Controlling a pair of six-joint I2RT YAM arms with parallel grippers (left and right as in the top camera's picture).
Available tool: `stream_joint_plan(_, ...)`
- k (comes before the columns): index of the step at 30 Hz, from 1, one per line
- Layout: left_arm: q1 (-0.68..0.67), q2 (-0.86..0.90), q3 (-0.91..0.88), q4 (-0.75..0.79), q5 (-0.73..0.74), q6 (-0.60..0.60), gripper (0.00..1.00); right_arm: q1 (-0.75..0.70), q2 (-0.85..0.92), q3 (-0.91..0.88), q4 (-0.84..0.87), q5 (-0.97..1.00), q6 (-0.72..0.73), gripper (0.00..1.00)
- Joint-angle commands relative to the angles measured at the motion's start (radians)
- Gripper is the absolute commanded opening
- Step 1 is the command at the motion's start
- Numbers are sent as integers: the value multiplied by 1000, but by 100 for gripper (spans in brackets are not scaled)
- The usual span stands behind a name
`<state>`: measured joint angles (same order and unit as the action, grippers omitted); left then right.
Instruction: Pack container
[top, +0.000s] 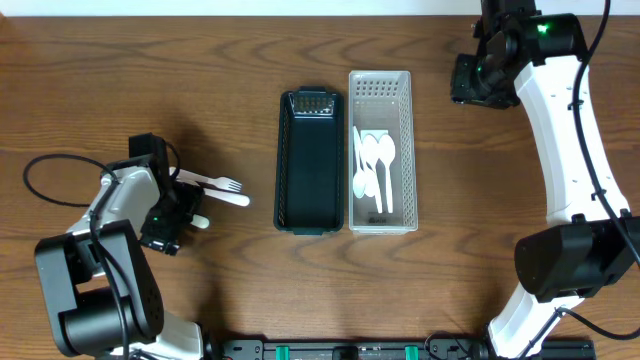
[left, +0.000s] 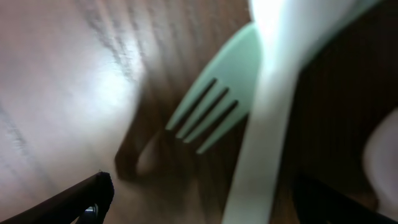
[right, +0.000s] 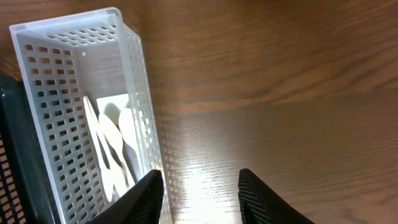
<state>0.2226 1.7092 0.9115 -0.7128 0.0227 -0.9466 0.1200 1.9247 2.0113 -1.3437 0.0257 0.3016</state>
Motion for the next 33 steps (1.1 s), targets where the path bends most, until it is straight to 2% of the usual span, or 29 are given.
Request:
stream_joint_plan(1,-6,19,-30,27,-4,-21,95,-10,8,2,-10,11,-23,42)
stream_joint_plan(11,-5,19,-30,171,-8,-20,95,-10,8,2,-18,11,-27,41)
stream_joint_plan(14,-5,19,-30,196,-8,-20,87,-10,8,2,-19,11,-27,41)
stream_joint_plan(23,-5,19,-30,193,-8,-20,77,-11,8,3,-18,11,-27,41)
stream_joint_plan(33,-5,19,-30,142,-8,-20,77,-19,8,3,-19,11,-26,41)
